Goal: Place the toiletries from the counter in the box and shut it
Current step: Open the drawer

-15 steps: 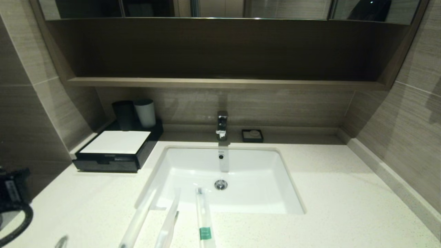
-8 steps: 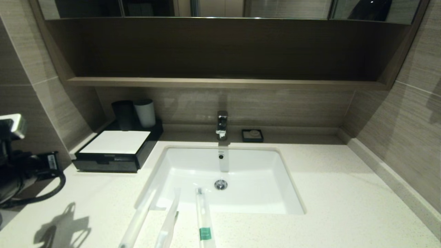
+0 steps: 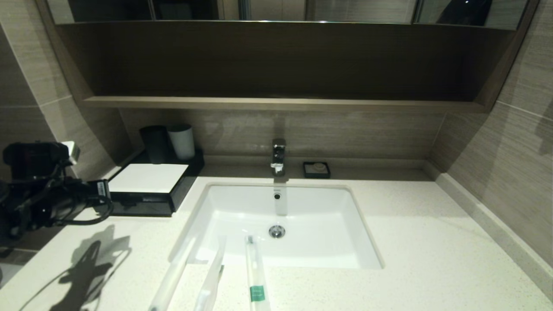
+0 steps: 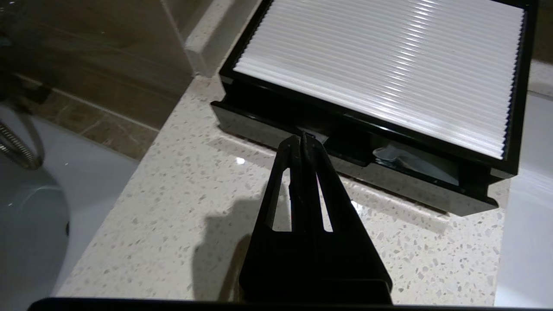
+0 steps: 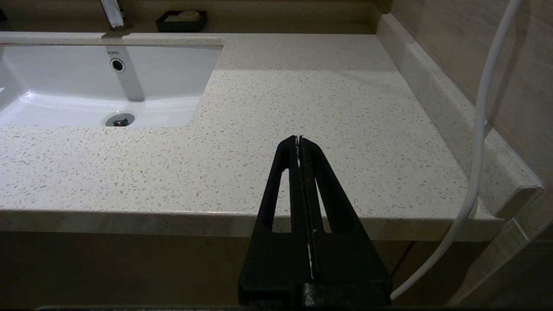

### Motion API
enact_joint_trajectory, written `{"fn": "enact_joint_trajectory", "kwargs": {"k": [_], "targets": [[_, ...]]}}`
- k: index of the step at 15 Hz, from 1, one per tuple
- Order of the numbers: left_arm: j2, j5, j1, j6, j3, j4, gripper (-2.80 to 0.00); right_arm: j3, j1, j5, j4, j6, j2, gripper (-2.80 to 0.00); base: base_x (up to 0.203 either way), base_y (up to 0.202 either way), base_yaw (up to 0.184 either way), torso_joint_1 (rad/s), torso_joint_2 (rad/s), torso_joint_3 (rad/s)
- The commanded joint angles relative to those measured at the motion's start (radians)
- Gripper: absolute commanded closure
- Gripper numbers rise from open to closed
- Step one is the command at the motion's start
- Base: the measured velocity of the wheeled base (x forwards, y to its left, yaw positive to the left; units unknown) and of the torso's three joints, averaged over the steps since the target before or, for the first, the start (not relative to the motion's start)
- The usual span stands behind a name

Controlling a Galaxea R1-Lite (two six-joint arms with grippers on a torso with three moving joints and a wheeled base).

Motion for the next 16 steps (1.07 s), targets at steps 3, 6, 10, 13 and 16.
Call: {"fn": "enact_joint_trajectory", "kwargs": {"k": [3,6,10,13,16], "targets": [[0.093,-0.082,0.002,0.0,-0.039,-0.019,0.0,0.002,0.0,0.0,0.0,0.0,0.0,0.0,0.0,0.0,0.0,0.0,0.0,0.0],[0.143,-0.098,0.01,0.002,-0.076,-0.019,0.0,0.002,0.0,0.0,0.0,0.0,0.0,0.0,0.0,0.0,0.0,0.0,0.0,0.0],[0.17,-0.099,0.011,0.011,-0.083,-0.015,0.0,0.002,0.0,0.0,0.0,0.0,0.0,0.0,0.0,0.0,0.0,0.0,0.0,0.0],[0.184,-0.1,0.015,0.026,-0.072,-0.019,0.0,0.002,0.0,0.0,0.0,0.0,-0.001,0.0,0.0,0.0,0.0,0.0,0.0,0.0],[0.186,-0.125,0.016,0.028,-0.058,-0.02,0.0,0.002,0.0,0.0,0.0,0.0,-0.002,0.0,0.0,0.0,0.0,0.0,0.0,0.0]]}}
